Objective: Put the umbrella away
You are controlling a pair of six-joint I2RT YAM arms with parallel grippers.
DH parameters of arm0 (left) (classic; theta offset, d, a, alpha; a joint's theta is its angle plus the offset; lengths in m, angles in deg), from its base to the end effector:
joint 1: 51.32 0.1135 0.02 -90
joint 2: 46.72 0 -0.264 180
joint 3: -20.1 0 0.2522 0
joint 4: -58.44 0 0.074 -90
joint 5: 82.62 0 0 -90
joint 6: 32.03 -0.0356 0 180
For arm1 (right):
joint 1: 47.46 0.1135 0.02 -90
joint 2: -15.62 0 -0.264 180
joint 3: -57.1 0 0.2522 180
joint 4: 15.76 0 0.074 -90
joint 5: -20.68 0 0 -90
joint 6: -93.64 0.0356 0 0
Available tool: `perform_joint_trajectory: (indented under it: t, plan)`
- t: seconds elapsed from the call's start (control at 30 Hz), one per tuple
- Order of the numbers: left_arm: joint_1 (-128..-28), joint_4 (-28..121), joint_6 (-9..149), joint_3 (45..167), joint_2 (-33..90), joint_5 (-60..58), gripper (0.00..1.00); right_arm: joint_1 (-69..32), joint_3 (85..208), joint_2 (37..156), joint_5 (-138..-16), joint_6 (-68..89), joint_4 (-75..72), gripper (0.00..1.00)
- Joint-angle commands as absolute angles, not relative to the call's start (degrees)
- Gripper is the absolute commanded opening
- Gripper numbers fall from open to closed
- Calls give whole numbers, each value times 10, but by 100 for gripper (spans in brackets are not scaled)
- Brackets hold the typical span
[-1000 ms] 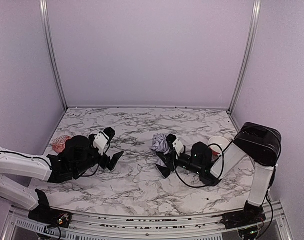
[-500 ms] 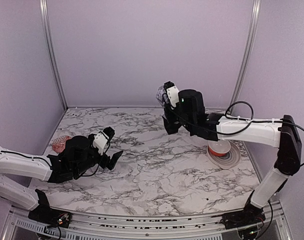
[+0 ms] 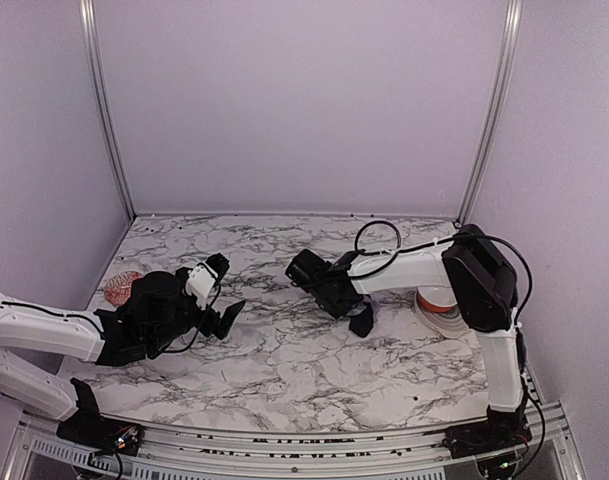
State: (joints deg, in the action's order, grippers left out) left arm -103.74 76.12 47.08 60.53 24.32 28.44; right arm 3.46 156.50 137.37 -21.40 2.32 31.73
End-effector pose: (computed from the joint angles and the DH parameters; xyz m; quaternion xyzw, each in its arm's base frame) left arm 0.1661 -0.1949 0.2108 0.3067 0.7144 -0.0835 0.6234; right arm 0.2890 0.3140 0.1502 -0.3323 0.8391 -0.2959 0.3129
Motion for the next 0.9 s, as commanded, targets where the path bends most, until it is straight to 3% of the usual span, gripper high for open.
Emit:
perform_joint_trajectory:
  t: [0.0, 0.1, 0.2, 0.27, 0.43, 0.5, 0.63, 0.77, 0.87]
  plan:
    - [-1033, 754, 468, 611, 234, 291, 99, 66, 1650, 1420, -274, 52, 418, 51]
    - [-1033, 751, 467, 611, 238, 288, 99, 78, 1681, 1419, -392, 32, 434, 79]
    - [-1033, 748, 465, 612, 244, 286, 99, 86, 1686, 1374, -538, 18, 417, 95]
    - [-1033, 747, 465, 612, 247, 283, 99, 85, 1677, 1328, -615, 14, 394, 99]
    - [-1033, 747, 464, 612, 252, 269, 99, 48, 1643, 1216, -689, -5, 369, 100]
    - [-1033, 746, 464, 612, 253, 269, 99, -20, 1599, 1185, -687, 5, 338, 94]
    - [-1033, 745, 465, 613, 258, 264, 99, -110, 1532, 1191, -683, 17, 321, 70]
    - [-1033, 729, 465, 624, 275, 254, 99, -133, 1494, 1238, -713, 10, 330, 49]
    - [-1033, 709, 473, 640, 302, 241, 95, -133, 1466, 1247, -749, 20, 318, 43]
